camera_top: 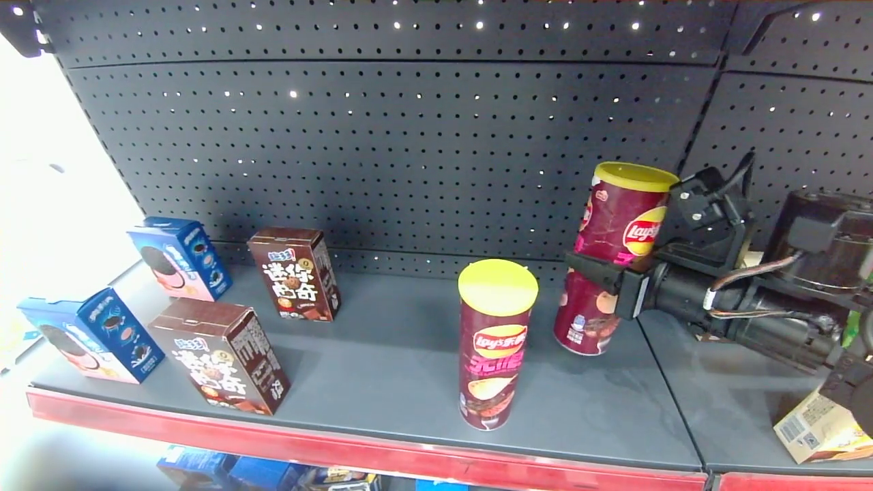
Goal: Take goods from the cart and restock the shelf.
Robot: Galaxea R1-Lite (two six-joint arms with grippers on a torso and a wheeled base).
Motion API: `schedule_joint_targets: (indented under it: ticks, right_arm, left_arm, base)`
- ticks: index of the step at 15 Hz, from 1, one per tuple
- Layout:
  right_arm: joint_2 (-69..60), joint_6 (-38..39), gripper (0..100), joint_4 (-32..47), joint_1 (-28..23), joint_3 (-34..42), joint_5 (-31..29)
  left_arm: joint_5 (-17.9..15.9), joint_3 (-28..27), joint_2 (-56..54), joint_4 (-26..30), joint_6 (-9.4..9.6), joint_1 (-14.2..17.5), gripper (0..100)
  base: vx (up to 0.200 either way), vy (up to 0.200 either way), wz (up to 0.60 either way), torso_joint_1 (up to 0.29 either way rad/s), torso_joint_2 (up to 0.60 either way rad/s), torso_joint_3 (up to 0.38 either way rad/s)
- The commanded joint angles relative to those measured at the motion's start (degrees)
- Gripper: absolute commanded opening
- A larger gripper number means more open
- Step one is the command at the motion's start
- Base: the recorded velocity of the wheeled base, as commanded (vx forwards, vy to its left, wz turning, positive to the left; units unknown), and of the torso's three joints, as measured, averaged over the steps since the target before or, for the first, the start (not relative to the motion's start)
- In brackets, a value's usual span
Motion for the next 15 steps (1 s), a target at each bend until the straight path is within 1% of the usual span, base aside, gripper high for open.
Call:
schedule_joint_targets:
  ticks: [1, 4, 5, 7, 12, 15]
  right_arm:
    - [6.6, -0.2, 0, -1.9, 0.6, -2.9, 0.0]
    - [11.7, -0.3, 0, -4.9, 1.3, -7.6, -0.4]
    - [14.0, -0.3, 0, -4.6, 1.6, -10.6, -1.9]
    - [16.5, -0.1, 0, -4.2, 1.9, -14.0, -3.5]
    - [22.1, 0.3, 0, -3.7, 1.3, -19.7, -3.6]
    - [23.7, 0.3, 0, -3.6, 1.5, -21.4, -3.6]
  left_arm:
    - [0.0, 0.0, 0.1, 0.0, 0.01, 0.0, 100]
    - [0.0, 0.0, 0.1, 0.0, 0.01, 0.0, 100]
    - [0.1, 0.0, 0.1, 0.0, 0.01, 0.0, 100]
    - [0.0, 0.0, 0.1, 0.0, 0.01, 0.0, 100]
    - [0.1, 0.0, 0.1, 0.0, 0.01, 0.0, 100]
    - [0.1, 0.0, 0.1, 0.0, 0.01, 0.0, 100]
  base:
    - [0.000, 0.000, 0.00, 0.000, 0.00, 0.000]
    - [0.000, 0.000, 0.00, 0.000, 0.00, 0.000]
    - [0.000, 0.000, 0.00, 0.000, 0.00, 0.000]
    - [0.000, 0.000, 0.00, 0.000, 0.00, 0.000]
    - [0.000, 0.000, 0.00, 0.000, 0.00, 0.000]
    - [0.000, 0.000, 0.00, 0.000, 0.00, 0.000]
